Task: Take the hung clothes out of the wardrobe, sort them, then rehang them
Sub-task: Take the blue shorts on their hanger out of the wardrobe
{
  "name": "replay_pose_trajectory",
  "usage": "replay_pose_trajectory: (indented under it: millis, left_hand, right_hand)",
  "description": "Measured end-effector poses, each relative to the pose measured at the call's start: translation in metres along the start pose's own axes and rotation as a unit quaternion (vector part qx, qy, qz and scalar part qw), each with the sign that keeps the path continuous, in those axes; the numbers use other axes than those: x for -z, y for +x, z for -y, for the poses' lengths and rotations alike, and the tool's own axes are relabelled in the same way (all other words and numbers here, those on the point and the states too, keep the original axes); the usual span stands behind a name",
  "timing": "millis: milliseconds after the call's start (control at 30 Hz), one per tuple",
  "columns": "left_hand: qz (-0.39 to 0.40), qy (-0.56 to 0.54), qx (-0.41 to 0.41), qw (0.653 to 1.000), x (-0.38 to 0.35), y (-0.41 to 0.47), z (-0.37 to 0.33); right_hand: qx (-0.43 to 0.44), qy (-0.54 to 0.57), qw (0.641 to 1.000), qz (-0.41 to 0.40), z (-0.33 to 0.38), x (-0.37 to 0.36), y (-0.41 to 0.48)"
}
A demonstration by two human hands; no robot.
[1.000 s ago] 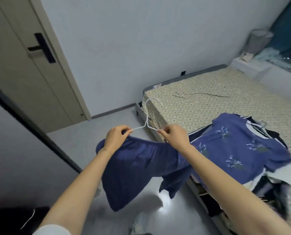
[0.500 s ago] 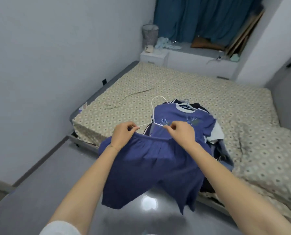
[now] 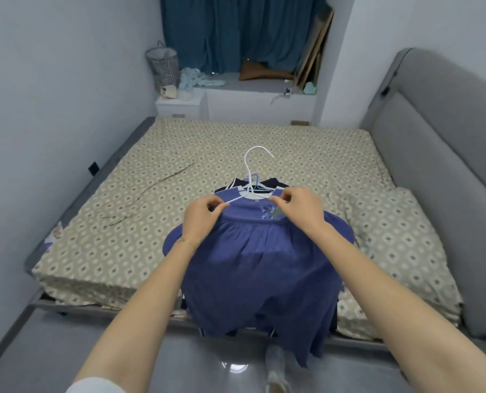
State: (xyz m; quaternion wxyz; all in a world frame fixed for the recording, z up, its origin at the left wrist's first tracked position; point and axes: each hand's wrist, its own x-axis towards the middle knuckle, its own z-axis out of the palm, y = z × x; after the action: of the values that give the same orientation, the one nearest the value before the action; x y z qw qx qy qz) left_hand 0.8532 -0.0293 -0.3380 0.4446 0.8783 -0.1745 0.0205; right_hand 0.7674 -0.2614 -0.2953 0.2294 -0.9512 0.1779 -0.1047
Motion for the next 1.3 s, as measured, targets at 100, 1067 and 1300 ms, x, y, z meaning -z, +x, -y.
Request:
replay_pose_trajectory:
  millis: [100,1067,1300]
  left_hand:
    - [-0.004,-0.005,0.003,1.0,-0.017,0.046,-0.002]
    - [0.122,0.003,0.14,0.983,-0.219,0.365,0.175]
    - [0.149,0.004,0.188,0.971,-0.284,0.385,0.244]
  right_hand:
    - [0.006,-0.005,1.0,-0.006,-0.009,0.002,0.047]
    - [-0.108,-0.015,0.984,0.138,-0.129,-0.207,0.38]
    - [-0.132,-0.054,0.97,0.197,-0.173,-0.294,0.411]
